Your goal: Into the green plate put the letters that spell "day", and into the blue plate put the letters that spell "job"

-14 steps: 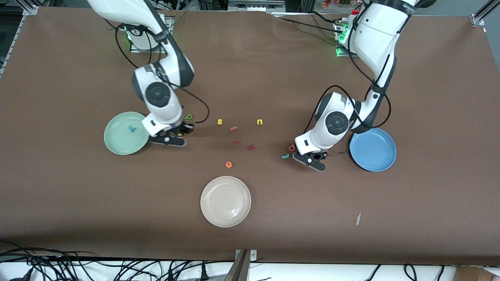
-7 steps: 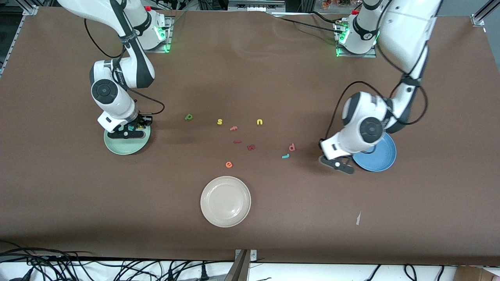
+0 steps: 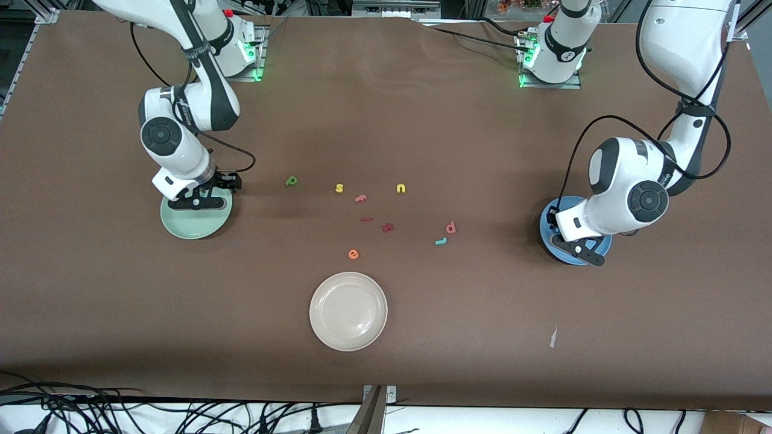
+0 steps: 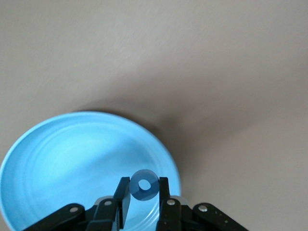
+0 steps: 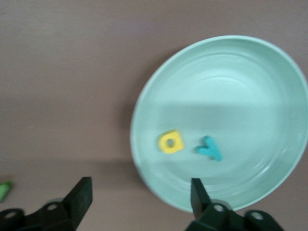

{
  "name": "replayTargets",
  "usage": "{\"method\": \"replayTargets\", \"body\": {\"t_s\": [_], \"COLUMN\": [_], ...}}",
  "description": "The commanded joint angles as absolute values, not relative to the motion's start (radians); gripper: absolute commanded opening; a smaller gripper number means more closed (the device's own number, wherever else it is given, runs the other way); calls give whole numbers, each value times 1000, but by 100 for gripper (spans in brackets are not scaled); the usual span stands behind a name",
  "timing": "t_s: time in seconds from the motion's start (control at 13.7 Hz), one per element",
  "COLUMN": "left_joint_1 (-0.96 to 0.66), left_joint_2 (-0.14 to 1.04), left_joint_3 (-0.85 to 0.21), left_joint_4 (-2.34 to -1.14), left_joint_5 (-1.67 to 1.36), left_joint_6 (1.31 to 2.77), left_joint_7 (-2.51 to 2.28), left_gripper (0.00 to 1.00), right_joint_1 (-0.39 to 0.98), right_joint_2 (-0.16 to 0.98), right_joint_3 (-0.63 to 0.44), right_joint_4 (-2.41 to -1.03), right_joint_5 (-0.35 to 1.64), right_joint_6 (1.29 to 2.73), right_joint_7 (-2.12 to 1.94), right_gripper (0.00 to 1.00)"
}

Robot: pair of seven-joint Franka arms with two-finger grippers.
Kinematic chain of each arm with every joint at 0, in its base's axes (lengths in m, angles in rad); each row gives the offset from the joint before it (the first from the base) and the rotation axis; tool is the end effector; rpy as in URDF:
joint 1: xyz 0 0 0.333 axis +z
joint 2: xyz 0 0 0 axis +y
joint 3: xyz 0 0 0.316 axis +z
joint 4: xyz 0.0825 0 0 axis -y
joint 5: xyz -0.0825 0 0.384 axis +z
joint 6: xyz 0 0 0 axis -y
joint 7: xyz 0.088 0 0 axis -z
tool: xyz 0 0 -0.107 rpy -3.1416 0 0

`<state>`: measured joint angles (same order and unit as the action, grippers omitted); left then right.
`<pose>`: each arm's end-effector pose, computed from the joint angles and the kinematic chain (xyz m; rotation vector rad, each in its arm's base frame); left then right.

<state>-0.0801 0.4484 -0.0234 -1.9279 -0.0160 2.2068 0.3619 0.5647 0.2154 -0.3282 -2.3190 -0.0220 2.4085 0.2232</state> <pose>0.6023 -0.0626 0.2420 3.0081 -0.6938 -0.2555 0.4963 0.1169 0.2445 3.0308 0.0509 -0.1413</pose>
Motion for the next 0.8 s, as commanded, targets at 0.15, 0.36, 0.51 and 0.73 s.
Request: {"method": "replayTargets", "body": {"t_s": [0.15,0.36,0.51,0.73], "left_joint_1": [-89,-100,-101,-182], "left_joint_2": [426,429,428,440], "left_joint_3": [-37,-40,-72,-106], "left_joint_4": [-1948,-1948,-1944,-1939], "left_joint_5": [3,2,-26,-158], "left_joint_6": [2212,2212,2214,2276], "left_joint_7": [357,359,353,281], "left_gripper": [70,75,73,73], "right_joint_1": [569,578,578,580], "right_joint_2": [192,248,276,308], "right_joint_3": [-108,-68,-66,-64], "right_joint_4": [-2327,-2332,-2344,-2347], "right_joint_5": [29,28,28,28], "right_joint_6": [2437,2531,2583,2598], "right_joint_7": [645,803,850,854], "right_gripper": [100,99,98,84]}}
